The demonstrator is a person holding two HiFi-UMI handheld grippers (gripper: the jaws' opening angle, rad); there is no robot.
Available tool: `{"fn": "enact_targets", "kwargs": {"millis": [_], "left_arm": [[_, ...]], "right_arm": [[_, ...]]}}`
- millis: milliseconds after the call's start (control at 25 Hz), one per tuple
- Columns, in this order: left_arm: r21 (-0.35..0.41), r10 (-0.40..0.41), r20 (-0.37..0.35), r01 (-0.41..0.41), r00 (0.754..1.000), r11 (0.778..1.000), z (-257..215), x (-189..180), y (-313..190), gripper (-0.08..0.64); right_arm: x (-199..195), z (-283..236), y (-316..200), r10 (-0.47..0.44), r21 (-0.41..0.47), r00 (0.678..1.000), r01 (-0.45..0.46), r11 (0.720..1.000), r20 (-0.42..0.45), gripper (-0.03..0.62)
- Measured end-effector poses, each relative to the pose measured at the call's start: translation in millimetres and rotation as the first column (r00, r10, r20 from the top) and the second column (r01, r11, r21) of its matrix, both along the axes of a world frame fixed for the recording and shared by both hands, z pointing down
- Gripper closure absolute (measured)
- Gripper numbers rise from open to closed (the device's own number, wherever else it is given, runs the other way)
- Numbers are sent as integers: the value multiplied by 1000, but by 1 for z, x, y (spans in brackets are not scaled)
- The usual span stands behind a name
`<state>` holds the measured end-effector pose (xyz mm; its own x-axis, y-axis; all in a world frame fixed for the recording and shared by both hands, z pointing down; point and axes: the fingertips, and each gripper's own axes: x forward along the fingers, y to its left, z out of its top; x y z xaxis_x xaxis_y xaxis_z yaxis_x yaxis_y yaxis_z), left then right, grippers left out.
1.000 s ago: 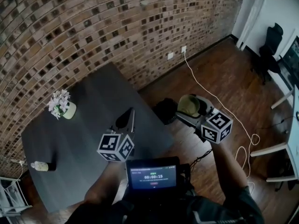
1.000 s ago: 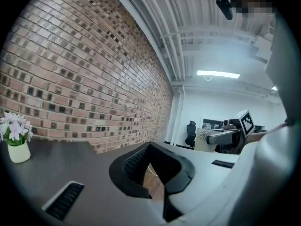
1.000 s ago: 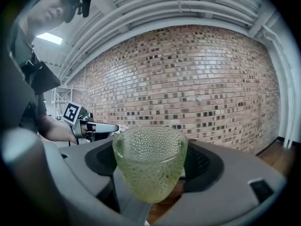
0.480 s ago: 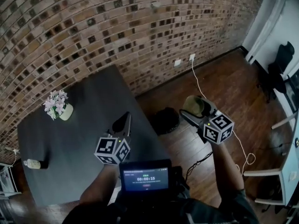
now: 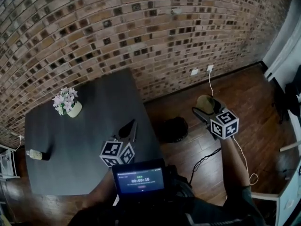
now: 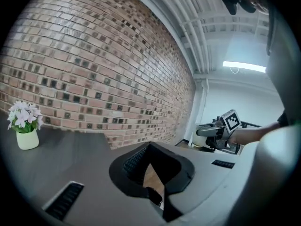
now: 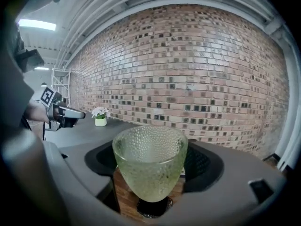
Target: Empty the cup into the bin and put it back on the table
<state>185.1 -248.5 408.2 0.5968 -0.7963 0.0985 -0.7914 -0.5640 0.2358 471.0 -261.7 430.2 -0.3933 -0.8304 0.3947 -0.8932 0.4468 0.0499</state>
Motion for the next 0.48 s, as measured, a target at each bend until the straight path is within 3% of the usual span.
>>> {"fn": "enact_targets", "kwargs": {"millis": [200,360,480], "left_arm": [[-14,-112,-46,111,993,994,5,-13,-10,560],[-27,-130,-43,129,991,991,11,-15,-18,560],[-80,-114,-74,108,991,991,19,-12,-21,560]], "right_arm": [[15,23,-17,-7,-53,997,3,999,-82,195],[25,33,-31,-16,-64,984,5,998,-179,195],[28,40,-40,-36,-74,969,18,997,-243,195]]}}
